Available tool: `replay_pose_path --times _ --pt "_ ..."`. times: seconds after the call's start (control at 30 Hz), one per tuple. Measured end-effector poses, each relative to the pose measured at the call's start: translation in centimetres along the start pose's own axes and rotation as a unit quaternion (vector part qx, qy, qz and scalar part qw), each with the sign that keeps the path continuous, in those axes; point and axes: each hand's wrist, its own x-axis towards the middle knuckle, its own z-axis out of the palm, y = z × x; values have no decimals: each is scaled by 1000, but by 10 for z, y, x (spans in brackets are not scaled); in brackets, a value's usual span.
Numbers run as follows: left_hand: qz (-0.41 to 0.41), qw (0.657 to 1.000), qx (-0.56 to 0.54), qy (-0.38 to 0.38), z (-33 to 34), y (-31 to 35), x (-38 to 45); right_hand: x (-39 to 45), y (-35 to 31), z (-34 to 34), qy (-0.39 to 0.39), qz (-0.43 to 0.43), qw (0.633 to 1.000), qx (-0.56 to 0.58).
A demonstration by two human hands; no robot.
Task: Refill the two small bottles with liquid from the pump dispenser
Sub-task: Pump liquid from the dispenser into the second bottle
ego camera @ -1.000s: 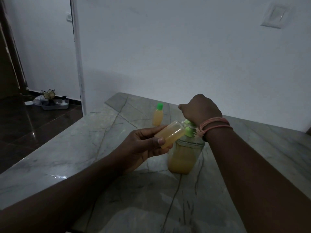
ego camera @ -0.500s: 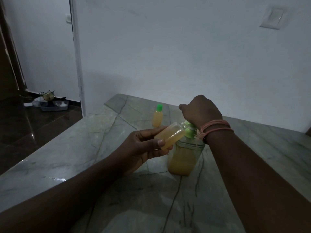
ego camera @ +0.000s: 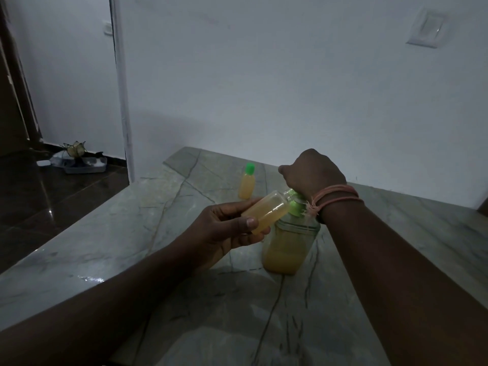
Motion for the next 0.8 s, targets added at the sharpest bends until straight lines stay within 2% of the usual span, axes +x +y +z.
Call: replay_pose_path --times 0.13,0.27,0.37,0.63,0.8 --pt "-1 1000 -6 -8 3 1 -1 0 -5 -6 11 -25 998 -48" --pt "0 1000 -10 -6 2 1 1 1 0 -1 57 -33 998 -22" --pt "-2 1000 -7 -12 0 0 0 0 2 2 37 -18 999 -4" --pt "-3 1000 -11 -7 5 3 -1 -2 -7 -8 17 -39 998 -54" --pt "-6 1000 -6 -4 4 3 0 -3 0 -2 13 -14 1000 3"
